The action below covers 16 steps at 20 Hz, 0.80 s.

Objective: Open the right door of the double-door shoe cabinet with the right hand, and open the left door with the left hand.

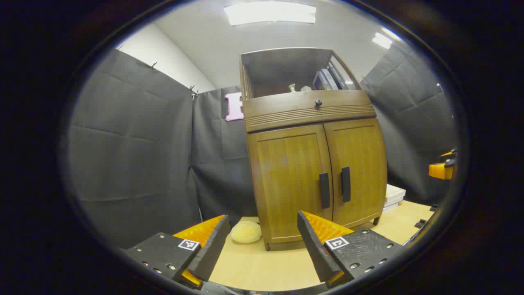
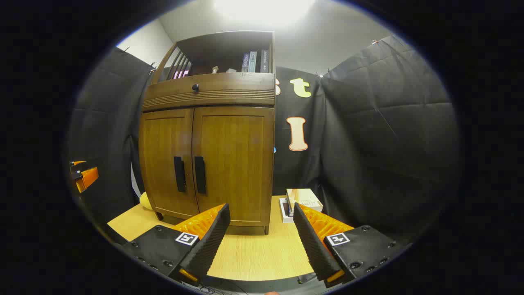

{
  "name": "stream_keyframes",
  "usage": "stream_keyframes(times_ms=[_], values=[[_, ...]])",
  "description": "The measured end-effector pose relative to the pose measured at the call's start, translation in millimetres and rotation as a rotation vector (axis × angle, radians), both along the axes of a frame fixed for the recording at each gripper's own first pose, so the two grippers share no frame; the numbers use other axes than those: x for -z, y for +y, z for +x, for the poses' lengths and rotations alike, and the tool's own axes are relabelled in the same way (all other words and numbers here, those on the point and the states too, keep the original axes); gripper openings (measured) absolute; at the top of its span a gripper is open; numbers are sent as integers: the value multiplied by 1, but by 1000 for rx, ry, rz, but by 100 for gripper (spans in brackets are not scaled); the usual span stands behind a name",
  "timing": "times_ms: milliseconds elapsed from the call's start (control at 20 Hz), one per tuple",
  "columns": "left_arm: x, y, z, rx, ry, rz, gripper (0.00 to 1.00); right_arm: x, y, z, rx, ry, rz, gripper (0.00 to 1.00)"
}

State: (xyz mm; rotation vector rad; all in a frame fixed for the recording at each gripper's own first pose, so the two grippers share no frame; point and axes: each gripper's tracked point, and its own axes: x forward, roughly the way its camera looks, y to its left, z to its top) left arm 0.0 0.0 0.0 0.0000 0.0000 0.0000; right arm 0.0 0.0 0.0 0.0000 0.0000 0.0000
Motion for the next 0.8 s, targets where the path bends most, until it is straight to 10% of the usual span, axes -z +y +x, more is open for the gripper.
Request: stream_keyframes(times_ms=[800], values=[[-9, -7, -10, -6, -8, 8, 96, -15, -6, -2, -6, -32, 33, 98]])
